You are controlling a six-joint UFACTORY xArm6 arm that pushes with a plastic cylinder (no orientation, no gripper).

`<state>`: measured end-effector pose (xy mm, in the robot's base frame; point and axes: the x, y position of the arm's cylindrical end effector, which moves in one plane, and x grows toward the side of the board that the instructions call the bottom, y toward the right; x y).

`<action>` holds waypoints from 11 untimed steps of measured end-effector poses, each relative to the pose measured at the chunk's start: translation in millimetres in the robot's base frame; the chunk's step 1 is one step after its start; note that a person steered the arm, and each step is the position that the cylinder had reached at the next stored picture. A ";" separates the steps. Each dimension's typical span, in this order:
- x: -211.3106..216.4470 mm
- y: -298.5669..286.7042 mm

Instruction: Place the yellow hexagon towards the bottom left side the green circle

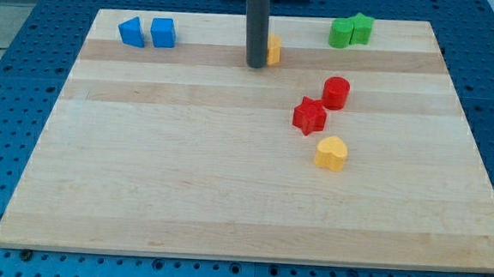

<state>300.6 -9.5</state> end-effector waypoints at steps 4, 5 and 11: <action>-2.8 57.1; -7.6 69.2; -33.8 66.5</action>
